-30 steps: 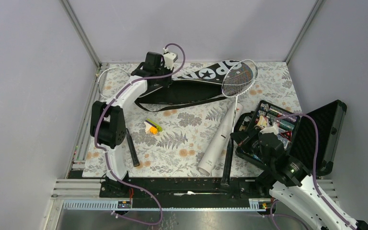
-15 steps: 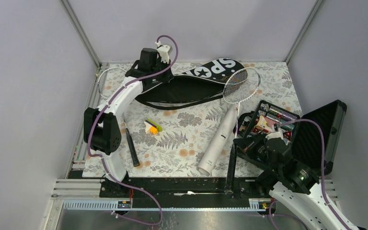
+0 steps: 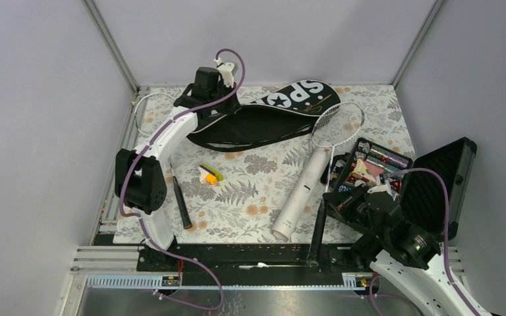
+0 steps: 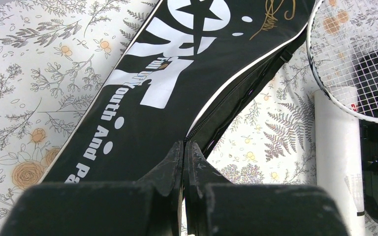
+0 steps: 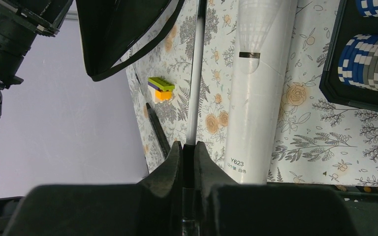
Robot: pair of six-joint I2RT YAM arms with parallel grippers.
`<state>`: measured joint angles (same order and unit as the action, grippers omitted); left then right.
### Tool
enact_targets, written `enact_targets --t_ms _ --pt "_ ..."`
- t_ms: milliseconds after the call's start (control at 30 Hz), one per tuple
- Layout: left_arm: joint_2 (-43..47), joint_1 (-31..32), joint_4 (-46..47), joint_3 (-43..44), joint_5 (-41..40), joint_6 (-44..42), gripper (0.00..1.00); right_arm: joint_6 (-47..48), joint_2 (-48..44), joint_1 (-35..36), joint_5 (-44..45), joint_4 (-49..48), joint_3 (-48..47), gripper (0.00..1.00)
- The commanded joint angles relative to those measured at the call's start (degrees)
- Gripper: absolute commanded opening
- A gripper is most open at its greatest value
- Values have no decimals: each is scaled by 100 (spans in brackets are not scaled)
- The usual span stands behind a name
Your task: Pack up the badminton gear
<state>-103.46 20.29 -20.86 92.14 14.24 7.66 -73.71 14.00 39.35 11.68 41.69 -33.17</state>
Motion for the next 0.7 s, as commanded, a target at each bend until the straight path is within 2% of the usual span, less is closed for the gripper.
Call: enact_targets --t_ms 0,233,433,667 --pt "346 18 427 21 -121 223 0 -91 5 -23 95 -296 -267 0" --pt "414 45 458 -16 2 394 0 -210 244 -19 -412 -949 -172 0" --pt "713 57 836 -463 337 724 0 -381 427 -16 -754 -1535 -64 0" --pt "876 100 1134 -801 665 1160 0 -575 576 -17 -758 -1312 -127 0"
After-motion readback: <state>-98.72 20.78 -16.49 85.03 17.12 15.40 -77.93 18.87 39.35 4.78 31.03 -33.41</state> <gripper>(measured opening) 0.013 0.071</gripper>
